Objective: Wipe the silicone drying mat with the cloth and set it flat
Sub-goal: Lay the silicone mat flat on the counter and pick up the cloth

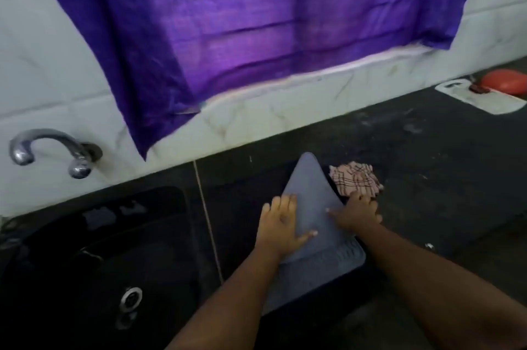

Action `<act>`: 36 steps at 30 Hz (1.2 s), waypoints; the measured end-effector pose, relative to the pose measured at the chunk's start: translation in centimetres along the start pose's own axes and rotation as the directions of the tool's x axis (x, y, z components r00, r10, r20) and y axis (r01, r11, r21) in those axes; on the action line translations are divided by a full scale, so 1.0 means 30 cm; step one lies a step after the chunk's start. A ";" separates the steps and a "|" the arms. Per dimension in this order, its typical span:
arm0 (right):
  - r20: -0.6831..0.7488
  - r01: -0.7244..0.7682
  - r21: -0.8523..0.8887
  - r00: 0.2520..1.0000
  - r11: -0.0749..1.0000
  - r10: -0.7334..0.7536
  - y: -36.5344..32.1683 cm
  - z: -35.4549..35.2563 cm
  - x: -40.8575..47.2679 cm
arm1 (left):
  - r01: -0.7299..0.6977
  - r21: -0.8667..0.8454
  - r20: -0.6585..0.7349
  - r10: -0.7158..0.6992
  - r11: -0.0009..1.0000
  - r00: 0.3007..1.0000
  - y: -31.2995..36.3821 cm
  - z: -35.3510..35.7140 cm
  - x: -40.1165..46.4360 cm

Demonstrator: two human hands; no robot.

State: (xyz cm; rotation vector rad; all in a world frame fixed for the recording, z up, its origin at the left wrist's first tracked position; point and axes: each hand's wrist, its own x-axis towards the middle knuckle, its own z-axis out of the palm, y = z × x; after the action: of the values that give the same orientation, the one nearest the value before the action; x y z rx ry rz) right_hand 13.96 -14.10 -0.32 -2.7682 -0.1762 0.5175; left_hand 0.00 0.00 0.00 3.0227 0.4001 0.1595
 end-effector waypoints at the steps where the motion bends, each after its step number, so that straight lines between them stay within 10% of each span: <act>1: 0.047 -0.040 -0.020 0.998 0.999 0.041 0.017 0.010 -0.006 | -0.038 -0.032 0.002 0.038 0.999 0.999 0.017 0.032 -0.001; 14: 0.298 0.015 0.008 0.954 1.000 -0.017 -0.044 -0.057 0.016 | 0.040 -0.305 0.229 0.033 0.952 0.973 0.127 0.151 0.060; 19: 0.310 0.090 0.102 0.943 0.991 -0.117 -0.243 -0.152 0.028 | -0.021 -0.402 -0.001 0.022 0.915 1.000 0.090 0.053 0.070; 23: 0.343 0.136 0.503 0.875 0.854 -0.341 -0.462 -0.221 -0.024 | 0.102 -0.573 -0.258 -0.297 0.813 0.919 -0.040 -0.090 0.081; 26: 0.371 0.086 0.714 0.795 0.695 -0.479 -0.577 -0.244 -0.085 | 0.353 -0.621 -0.289 -0.623 0.700 0.727 -0.218 -0.137 0.067; 30: 0.137 0.284 0.505 0.906 0.815 -0.401 -0.513 -0.221 -0.028 | 0.674 -0.481 -0.134 -0.807 0.561 0.576 -0.393 -0.095 0.003; 36: -0.054 0.196 0.198 0.981 0.960 -0.189 -0.184 -0.185 0.183 | 0.586 -0.411 -0.049 -0.659 0.698 0.751 -0.349 0.028 -0.003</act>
State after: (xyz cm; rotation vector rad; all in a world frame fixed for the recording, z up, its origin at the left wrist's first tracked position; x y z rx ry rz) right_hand 20.75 -9.50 4.59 -2.5259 -0.3600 0.4127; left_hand -2.65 10.00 -1.89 2.3324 1.2372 0.4198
